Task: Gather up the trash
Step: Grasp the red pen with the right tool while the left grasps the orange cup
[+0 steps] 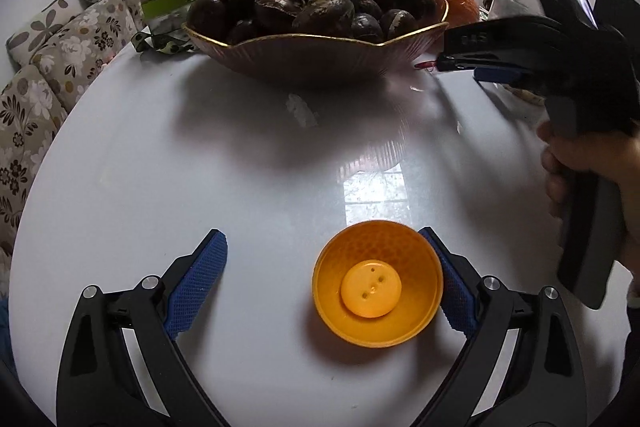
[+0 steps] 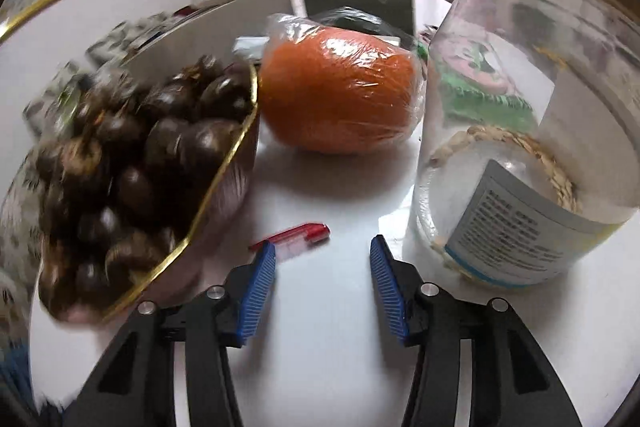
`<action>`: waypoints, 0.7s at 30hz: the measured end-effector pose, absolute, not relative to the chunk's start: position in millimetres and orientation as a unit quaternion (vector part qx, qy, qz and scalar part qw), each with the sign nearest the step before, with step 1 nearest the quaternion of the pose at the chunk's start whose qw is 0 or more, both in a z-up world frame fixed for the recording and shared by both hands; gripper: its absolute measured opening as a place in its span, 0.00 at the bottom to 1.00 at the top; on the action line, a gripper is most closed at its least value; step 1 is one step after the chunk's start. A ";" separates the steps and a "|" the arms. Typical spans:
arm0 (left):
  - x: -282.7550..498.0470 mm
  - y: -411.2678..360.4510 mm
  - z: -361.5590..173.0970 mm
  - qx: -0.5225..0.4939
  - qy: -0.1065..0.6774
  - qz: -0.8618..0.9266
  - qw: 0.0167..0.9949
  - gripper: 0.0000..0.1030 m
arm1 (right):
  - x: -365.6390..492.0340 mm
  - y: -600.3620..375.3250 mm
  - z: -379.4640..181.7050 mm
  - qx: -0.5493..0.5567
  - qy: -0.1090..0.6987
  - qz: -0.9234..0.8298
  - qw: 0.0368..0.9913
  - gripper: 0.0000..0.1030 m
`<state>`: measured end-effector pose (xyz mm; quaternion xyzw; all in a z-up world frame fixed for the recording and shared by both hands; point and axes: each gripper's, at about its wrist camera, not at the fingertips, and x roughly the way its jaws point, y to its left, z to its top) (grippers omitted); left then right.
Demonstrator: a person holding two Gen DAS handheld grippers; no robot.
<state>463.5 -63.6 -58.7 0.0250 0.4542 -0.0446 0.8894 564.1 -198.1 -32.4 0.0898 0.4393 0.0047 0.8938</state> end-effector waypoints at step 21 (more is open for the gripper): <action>462.3 -60.9 -59.3 0.025 0.455 -0.047 0.889 0.90 | 587.9 -210.1 -32.0 0.061 0.432 0.017 0.900 0.52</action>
